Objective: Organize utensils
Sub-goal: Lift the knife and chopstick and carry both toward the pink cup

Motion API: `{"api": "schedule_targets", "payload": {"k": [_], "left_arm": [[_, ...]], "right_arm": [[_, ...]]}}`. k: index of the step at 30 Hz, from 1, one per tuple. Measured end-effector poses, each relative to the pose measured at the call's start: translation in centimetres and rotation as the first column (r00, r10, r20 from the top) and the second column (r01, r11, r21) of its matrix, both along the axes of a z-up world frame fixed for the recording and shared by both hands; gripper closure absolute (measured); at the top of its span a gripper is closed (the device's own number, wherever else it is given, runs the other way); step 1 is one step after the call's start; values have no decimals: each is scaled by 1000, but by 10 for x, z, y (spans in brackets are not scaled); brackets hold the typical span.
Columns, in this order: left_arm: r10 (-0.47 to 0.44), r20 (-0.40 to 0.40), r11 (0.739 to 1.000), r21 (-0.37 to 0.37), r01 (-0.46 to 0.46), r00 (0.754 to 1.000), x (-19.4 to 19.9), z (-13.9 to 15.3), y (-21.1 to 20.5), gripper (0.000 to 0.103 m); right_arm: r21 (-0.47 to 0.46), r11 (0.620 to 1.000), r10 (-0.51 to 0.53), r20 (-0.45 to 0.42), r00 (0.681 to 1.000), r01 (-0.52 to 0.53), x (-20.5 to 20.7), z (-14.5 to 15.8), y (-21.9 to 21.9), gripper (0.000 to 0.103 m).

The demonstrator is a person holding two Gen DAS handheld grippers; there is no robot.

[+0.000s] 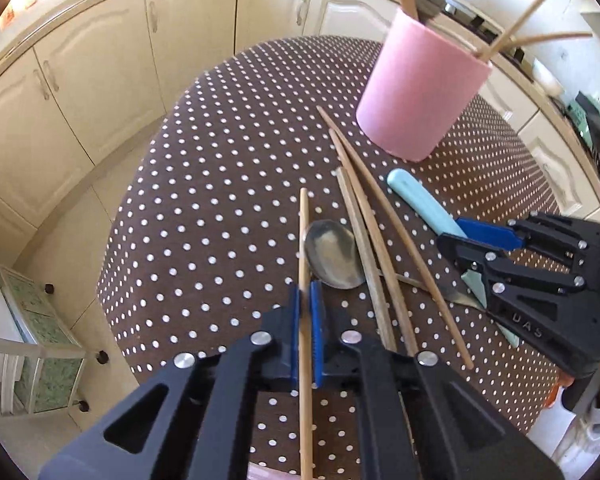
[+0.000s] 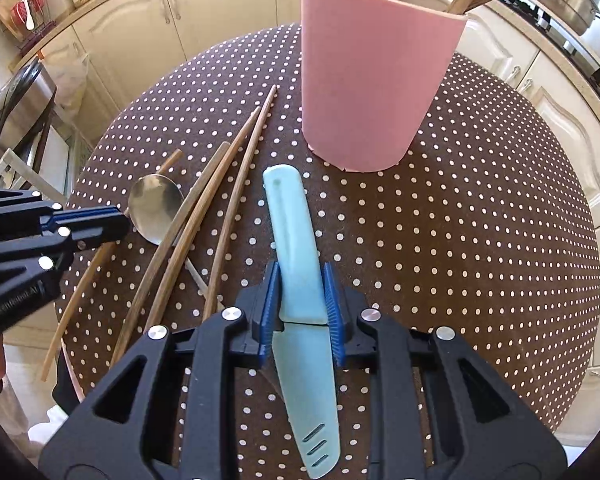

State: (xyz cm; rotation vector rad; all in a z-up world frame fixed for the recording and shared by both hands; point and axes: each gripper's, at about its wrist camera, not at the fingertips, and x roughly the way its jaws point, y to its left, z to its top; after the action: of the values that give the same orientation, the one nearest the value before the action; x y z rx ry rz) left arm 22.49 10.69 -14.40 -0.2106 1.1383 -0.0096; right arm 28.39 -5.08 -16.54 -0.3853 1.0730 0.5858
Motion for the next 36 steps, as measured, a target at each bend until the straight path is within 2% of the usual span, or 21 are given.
{"api": "schedule_targets", "payload": {"k": [6,13,17,20,30,35,36], "left_arm": [[52,85,999,-15,-51,995,-18,18,15,98],[75,267,996,-74,-57,961,-31,59,21,98],[55,393,997,-74,-28,918,-34,81,5,98],[6,496,998,-64,30,868,-34,94,-10,98],[-46,657,997,-14,73,752,-13,117,-54,98],[-39,729,998,-12,70,683,-4,131,-66,98],[-35,748,997,-18,73,663,-1,136,-68,98]], "right_arm": [[73,997,-17,70,997,12,-21,10,-11,81],[187,982,-35,158,987,5,-39,38,-26,82],[257,966,-57,203,977,2,-43,53,-35,82],[304,953,-75,226,971,2,-42,63,-46,82],[397,918,-108,275,955,-11,-38,87,-59,82],[450,893,-145,321,936,-16,-36,106,-64,82],[461,887,-155,333,930,-17,-35,110,-65,82]]}}
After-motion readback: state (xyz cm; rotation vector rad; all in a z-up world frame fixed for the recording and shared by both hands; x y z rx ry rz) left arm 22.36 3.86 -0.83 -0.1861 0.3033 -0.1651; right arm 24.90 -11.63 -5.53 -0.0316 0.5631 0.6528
